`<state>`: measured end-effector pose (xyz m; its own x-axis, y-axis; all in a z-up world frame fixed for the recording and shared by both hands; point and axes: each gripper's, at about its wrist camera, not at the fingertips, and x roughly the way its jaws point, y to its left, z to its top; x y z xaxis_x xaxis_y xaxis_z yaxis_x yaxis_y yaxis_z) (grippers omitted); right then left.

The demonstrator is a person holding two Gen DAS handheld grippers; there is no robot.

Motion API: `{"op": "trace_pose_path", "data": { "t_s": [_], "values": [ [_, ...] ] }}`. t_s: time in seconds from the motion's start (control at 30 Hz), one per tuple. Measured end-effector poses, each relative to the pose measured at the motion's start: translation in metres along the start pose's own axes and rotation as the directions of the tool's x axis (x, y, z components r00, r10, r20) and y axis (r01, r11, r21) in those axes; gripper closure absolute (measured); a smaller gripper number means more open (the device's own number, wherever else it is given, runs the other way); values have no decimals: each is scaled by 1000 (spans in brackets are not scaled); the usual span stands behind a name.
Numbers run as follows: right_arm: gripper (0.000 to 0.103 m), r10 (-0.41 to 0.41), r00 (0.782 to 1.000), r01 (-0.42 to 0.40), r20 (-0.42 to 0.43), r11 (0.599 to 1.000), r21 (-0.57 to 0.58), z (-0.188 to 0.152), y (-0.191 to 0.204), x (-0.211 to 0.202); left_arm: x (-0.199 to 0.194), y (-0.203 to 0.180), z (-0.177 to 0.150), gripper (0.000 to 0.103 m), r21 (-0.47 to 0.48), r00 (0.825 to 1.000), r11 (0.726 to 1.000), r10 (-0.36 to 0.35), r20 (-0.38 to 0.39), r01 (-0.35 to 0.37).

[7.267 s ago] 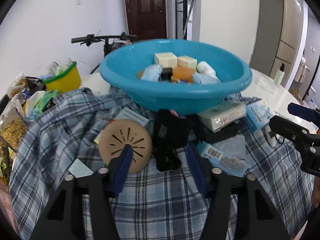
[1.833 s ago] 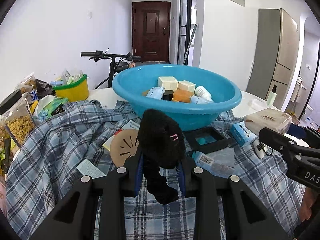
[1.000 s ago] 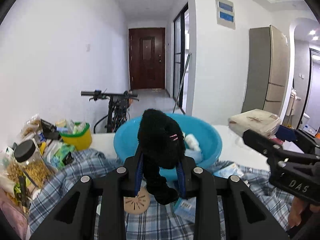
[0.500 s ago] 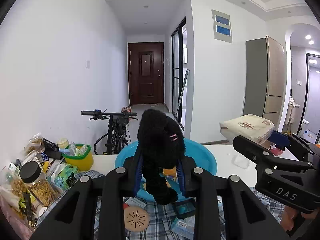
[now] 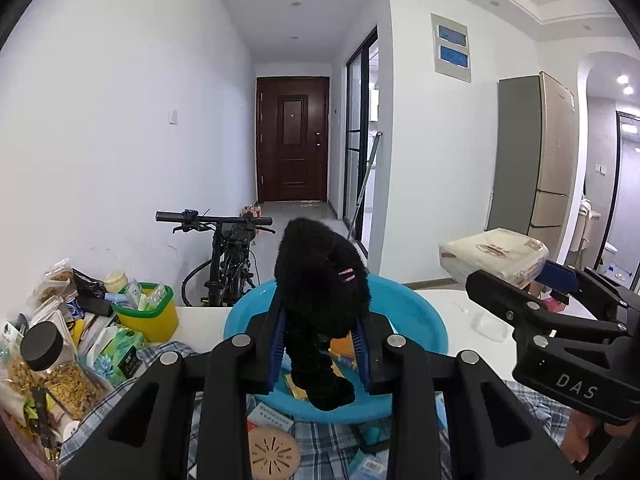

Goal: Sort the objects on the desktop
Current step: 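Carry the tissue pack and plush toy up over the blue basin with both tools, then lower both held items into the basin and open both tools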

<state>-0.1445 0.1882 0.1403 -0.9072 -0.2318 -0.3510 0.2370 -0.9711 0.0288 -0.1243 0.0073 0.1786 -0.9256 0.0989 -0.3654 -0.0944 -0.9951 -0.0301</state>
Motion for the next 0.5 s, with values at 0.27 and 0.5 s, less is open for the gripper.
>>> {"op": "trace_pose_path", "data": {
  "t_s": [0.27, 0.5],
  "values": [
    [31, -6, 999, 7, -38, 1000, 9, 4, -10, 47, 55, 11, 3, 73, -21, 999, 1000, -14, -50, 13],
    [31, -6, 996, 8, -86, 1000, 24, 6, -22, 98, 113, 16, 7, 73, -20, 996, 1000, -22, -86, 20]
  ]
}}
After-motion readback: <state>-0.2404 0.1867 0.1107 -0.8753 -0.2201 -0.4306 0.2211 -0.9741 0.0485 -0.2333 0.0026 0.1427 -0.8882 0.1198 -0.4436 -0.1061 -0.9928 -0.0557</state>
